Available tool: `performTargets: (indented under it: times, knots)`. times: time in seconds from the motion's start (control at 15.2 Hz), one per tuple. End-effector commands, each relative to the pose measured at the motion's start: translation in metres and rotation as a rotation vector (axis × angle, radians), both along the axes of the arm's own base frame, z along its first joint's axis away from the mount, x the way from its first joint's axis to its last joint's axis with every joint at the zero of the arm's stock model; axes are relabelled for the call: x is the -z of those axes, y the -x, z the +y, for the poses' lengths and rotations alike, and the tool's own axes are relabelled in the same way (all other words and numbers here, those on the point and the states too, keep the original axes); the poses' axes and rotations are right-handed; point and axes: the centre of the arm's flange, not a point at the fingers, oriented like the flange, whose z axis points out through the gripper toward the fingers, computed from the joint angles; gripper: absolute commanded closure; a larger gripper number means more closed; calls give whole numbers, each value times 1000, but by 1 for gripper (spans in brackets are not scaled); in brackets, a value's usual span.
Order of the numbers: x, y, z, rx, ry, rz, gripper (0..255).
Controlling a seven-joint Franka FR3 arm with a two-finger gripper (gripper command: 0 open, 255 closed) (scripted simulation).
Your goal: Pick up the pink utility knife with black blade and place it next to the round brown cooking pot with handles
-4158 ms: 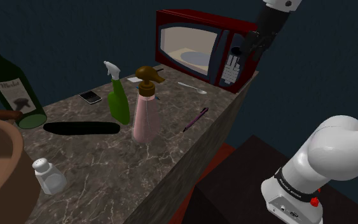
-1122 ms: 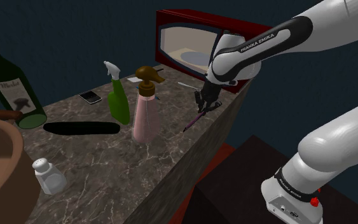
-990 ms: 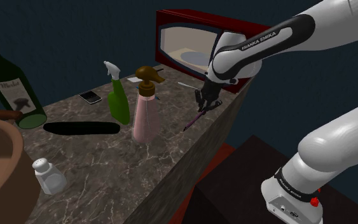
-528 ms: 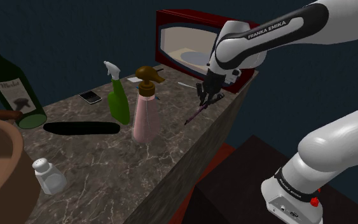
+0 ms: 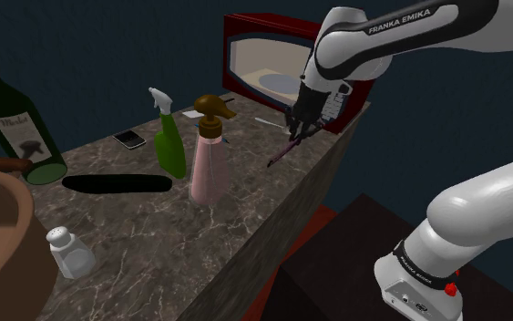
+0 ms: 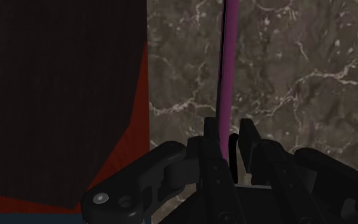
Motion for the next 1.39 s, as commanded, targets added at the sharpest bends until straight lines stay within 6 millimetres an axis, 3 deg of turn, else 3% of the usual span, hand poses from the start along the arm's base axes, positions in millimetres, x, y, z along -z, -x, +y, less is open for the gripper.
performTargets:
  times: [0.0,1.32]
  knots:
    - [-11,-1,0,0,0,1,255]
    - [-116,-1,0,0,0,1,255]
